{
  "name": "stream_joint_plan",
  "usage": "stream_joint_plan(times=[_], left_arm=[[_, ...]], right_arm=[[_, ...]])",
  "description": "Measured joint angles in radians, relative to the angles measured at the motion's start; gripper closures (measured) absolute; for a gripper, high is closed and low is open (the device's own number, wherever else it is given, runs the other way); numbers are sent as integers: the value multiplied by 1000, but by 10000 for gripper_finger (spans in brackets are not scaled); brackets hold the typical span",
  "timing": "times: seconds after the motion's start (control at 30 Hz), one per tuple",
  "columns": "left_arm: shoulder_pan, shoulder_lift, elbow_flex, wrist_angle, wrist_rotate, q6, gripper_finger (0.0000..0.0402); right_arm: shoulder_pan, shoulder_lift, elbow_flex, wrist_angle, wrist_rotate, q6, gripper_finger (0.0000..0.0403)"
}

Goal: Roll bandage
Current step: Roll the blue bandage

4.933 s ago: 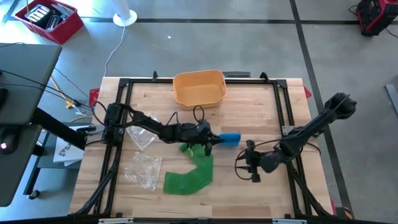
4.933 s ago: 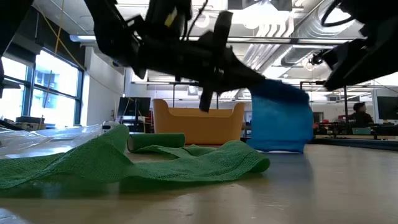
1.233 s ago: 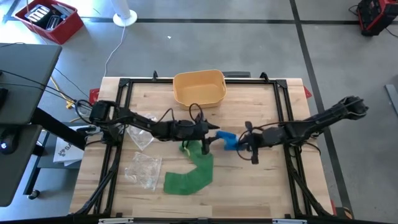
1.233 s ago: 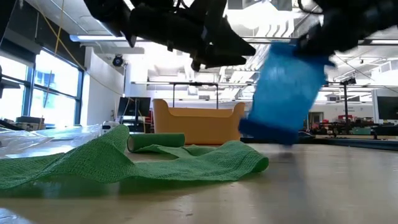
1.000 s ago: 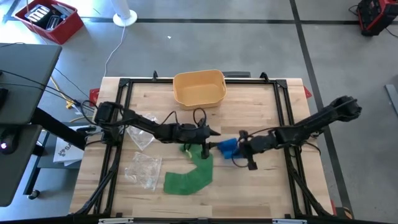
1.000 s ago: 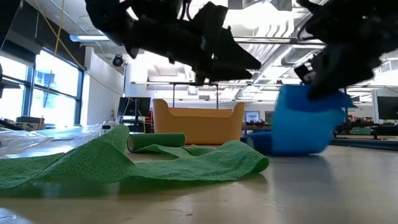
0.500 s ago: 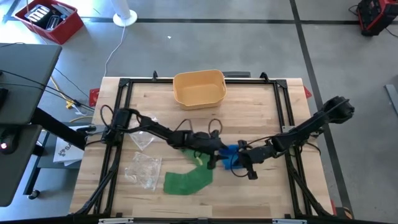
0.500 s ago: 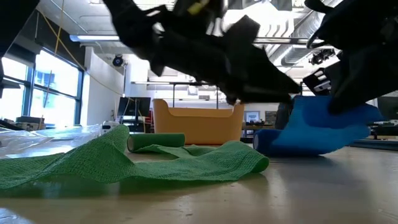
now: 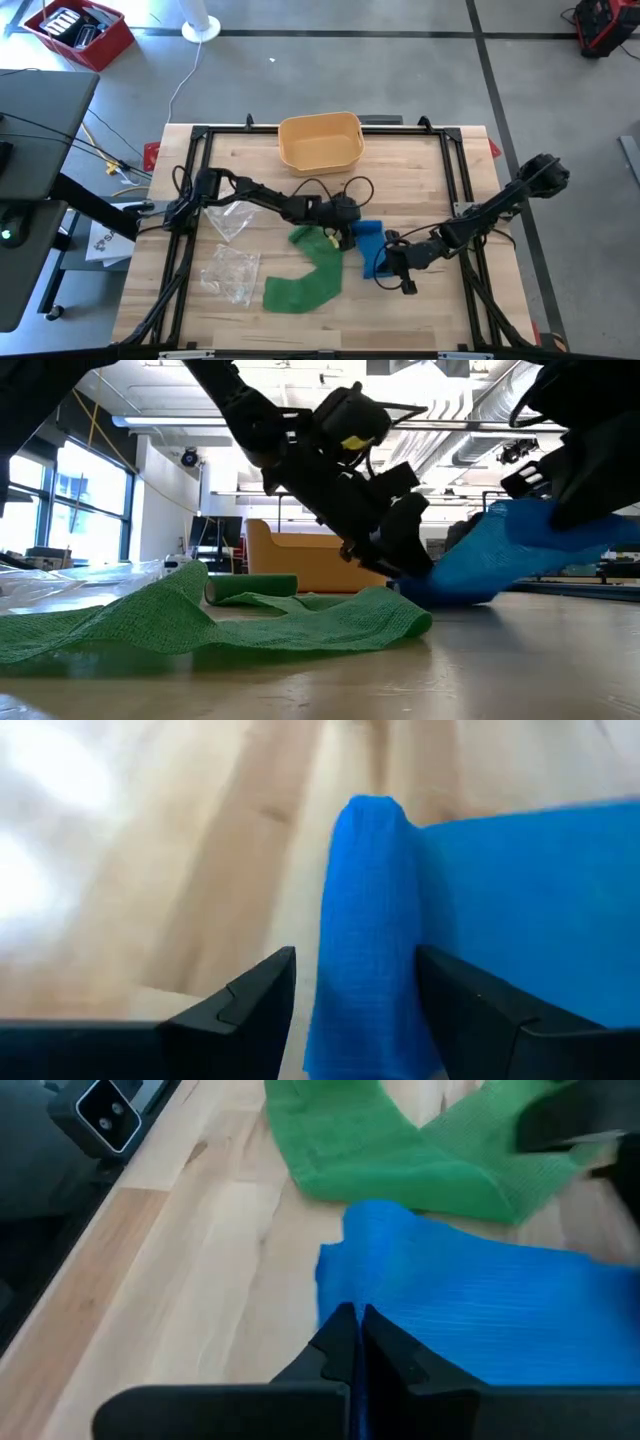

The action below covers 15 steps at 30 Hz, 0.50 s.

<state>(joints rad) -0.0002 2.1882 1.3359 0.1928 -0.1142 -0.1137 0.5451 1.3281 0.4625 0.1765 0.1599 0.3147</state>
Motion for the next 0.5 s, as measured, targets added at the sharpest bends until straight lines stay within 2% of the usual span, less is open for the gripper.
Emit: stream_joint_plan(times=[0.23, 0.5], left_arm=[[25, -1, 0, -8, -4, -27, 204], [26, -1, 0, -17, -9, -192, 204]], right_arm=[[51, 0, 0, 0, 52, 27, 403], [52, 20, 0, 0, 50, 48, 403]])
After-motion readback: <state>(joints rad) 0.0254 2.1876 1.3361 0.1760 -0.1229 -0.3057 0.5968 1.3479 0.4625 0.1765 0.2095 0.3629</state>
